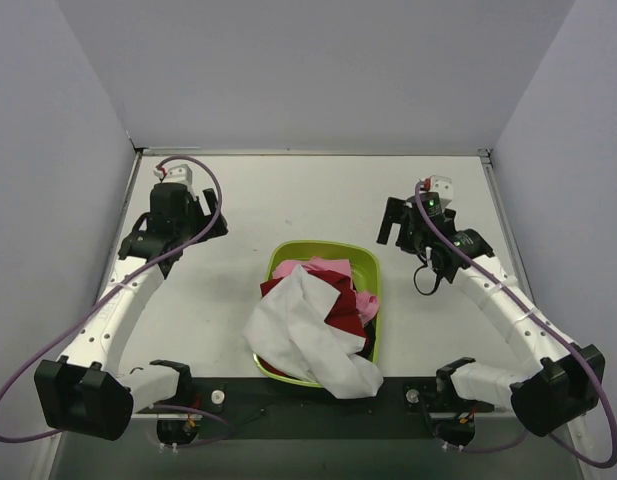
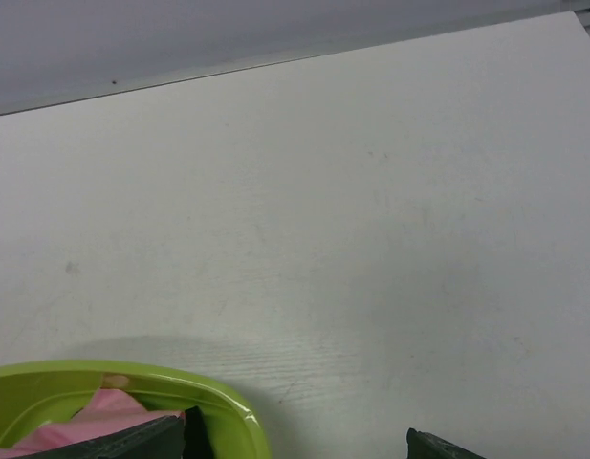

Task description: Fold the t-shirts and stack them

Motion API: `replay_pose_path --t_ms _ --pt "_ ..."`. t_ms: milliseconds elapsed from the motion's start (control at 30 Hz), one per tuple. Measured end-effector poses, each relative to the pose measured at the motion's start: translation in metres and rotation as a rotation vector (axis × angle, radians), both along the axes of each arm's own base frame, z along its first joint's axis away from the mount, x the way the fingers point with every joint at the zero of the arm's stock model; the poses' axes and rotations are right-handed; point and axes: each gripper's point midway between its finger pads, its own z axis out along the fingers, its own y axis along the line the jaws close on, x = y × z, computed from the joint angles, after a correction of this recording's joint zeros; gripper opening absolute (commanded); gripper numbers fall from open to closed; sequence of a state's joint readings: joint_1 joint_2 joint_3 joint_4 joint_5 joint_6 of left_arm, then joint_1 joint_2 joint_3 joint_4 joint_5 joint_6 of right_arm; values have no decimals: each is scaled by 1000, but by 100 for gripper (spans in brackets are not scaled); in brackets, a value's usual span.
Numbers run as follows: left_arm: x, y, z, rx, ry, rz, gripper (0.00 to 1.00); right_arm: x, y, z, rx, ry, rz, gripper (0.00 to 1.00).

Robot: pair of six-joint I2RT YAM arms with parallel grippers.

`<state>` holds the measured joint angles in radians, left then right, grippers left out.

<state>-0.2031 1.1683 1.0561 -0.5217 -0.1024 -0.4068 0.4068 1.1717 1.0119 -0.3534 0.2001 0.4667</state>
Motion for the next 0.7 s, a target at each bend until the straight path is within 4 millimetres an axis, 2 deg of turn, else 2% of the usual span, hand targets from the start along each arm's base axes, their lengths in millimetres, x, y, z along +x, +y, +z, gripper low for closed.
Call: replay_pose_path --t_ms 133,300,433,533,600,700 --pt "-1 -2 2 2 -5 -9 91 2 20 11 -33 -22 52 100" --pt "-4 -3 0 9 10 -16 91 -2 27 -5 -51 34 86 100" --pt "-5 -3 -1 10 14 -17 91 -8 29 -36 -78 121 99 100" --pt "-6 -3 -2 10 17 -17 91 -16 30 -66 -102 202 101 99" --pt "-6 -3 -2 11 19 -17 91 -21 29 -83 -111 250 102 95" --pt "-6 -3 -2 11 20 -18 91 -27 30 -105 -111 305 101 83"
